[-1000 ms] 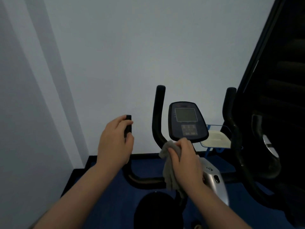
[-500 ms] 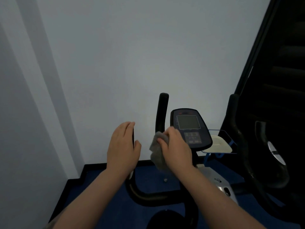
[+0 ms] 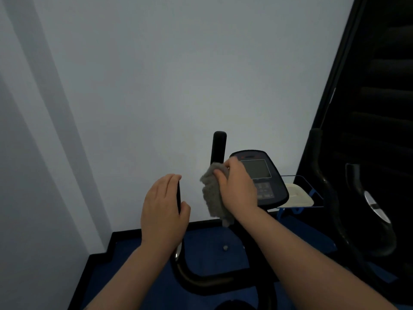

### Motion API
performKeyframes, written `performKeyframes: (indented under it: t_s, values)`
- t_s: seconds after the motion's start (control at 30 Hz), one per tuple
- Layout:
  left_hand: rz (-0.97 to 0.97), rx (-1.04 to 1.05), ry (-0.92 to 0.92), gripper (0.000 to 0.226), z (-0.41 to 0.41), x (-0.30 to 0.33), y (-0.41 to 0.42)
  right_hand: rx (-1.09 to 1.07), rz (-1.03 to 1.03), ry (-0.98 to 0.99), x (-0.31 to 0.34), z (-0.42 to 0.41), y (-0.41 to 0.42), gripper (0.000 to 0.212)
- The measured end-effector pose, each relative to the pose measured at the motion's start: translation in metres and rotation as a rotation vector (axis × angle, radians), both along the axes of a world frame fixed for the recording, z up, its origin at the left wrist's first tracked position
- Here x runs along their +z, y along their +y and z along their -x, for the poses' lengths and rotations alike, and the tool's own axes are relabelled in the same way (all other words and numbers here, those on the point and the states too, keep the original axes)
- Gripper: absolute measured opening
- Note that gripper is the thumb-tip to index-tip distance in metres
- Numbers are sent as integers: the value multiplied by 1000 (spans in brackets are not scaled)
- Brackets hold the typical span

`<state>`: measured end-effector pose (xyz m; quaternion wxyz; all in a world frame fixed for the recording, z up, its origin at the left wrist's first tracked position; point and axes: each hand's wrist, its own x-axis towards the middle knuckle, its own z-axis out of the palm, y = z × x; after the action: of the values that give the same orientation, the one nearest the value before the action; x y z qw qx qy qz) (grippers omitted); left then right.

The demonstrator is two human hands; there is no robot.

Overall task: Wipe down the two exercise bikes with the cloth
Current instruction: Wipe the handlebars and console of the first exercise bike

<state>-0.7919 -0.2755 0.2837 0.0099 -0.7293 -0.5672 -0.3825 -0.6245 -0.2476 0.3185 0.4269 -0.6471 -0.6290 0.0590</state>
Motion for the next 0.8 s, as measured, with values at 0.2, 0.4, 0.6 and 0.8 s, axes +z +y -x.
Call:
performKeyframes:
  t_s: [0.2,0.4,0.6,0.8]
  values:
    - [-3,3,-37,59,-2,2,0,-8,-402,335,44,-1,23,13]
    - [21,10,2,62,1,3,-1,-3,-67,214,-7,-6,13,21]
    - [33,12,7,64,1,2,-1,60,-249,412,26,-16,23,19]
    - [29,17,15,65,2,0,-1,102,-137,388,10,-6,22,23]
